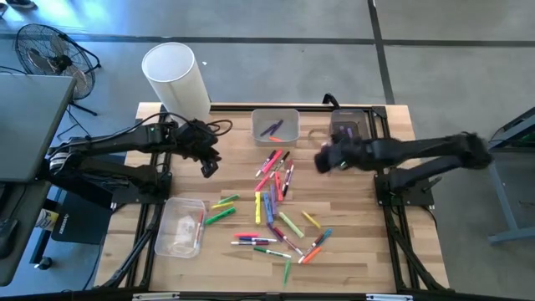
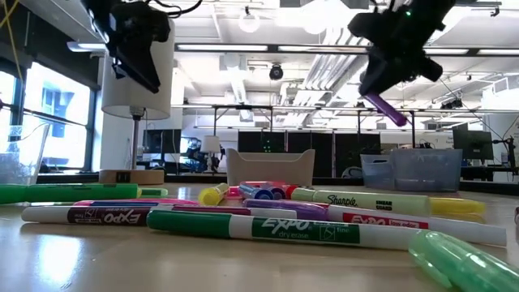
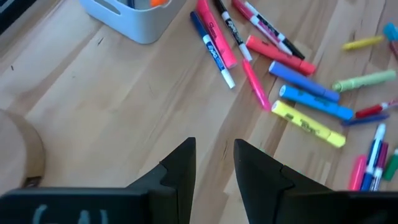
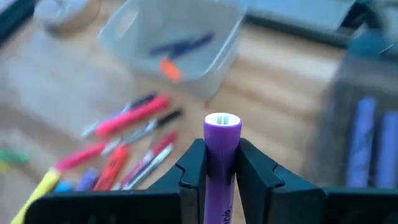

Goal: Pick & Place Markers
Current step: Put the purple highlighter pen into the black bin, then put the yellow highlighter pen into the black bin

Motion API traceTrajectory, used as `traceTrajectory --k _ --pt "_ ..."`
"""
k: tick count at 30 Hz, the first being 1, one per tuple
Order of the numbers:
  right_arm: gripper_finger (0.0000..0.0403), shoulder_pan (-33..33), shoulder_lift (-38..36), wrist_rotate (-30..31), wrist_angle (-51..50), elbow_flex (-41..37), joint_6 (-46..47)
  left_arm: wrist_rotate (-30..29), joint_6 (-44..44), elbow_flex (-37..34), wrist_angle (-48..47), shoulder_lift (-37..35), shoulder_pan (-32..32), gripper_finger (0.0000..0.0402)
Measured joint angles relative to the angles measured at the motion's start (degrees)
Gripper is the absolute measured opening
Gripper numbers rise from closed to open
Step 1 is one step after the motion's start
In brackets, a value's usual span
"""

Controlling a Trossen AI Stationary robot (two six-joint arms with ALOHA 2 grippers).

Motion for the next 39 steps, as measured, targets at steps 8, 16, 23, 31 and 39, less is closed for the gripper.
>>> traceTrajectory --k 8,16,23,31,39 --pt "0.0051 -18.4 -11.0 -7.4 3.1 -4.5 -19.5 -0.8 -11.8 0.0 7.5 8.2 -1.8 0.0108" --pt "0.0051 -37.9 -5.5 -18.7 4.8 -4.5 -35.4 -5.6 -29.1 0.0 14.4 17.0 -10.7 0.0108" --pt "0.0106 -46.0 0.2 -21.4 3.8 -4.5 -41.1 -11.3 -40.3 4.8 11.3 22.2 -16.7 0.0107" --pt "0.0164 -47.2 1.2 -21.9 3.8 -4.5 -43.9 -13.9 -40.4 17.5 2.1 29.6 -18.5 0.0107" --pt "0.0121 -45.2 -7.2 -25.3 1.7 -4.5 -39.1 -13.8 -37.6 22.4 -4.0 31.6 -18.5 0.0107"
